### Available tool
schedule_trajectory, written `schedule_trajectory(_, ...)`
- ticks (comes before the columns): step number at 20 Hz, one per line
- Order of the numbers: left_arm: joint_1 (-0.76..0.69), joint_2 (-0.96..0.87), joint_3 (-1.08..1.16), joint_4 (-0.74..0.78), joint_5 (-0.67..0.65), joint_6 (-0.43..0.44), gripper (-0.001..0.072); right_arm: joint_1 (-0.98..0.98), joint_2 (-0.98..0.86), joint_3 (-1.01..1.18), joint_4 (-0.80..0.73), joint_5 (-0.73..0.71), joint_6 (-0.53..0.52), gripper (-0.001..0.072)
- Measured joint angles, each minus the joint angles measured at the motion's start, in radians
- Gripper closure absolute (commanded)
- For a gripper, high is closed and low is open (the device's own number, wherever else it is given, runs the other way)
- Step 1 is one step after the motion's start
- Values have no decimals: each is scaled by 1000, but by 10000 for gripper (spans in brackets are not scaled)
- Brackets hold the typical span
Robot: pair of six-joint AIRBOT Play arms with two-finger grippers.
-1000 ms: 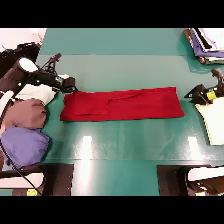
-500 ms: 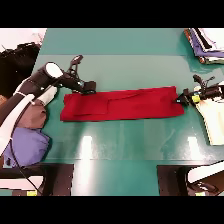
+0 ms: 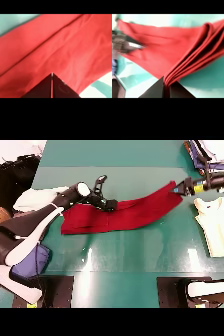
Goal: Fold the shirts.
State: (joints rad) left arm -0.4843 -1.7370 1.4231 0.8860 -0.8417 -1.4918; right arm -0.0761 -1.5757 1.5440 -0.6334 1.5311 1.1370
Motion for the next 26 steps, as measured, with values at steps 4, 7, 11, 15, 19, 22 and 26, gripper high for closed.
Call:
schedule_trajectory(4, -26, -56, 35, -5, 5, 0, 682, 124, 59, 105, 32, -15, 40, 694)
schedule_trajectory(7, -31, -76, 44, -6, 8, -1, 683, 228, 73, 169, 40, -35, 57, 694)
schedule_trajectory(11, -33, -84, 51, -8, 9, -1, 683, 351, 79, 220, 45, -78, 65, 693)
schedule_trajectory(15, 23, -42, 81, 13, -45, -1, 683, 439, 79, 235, 46, -129, 67, 693)
schedule_trajectory(19, 174, 111, 93, 120, -109, -2, 682, 550, 42, 241, 78, -198, 49, 692)
schedule_trajectory(22, 327, 267, 95, 205, -154, -2, 682, 685, -51, 280, 116, -284, 6, 688)
schedule_trajectory(26, 504, 448, 97, 281, -204, -1, 682, 879, -254, 429, 134, -377, -29, 18)
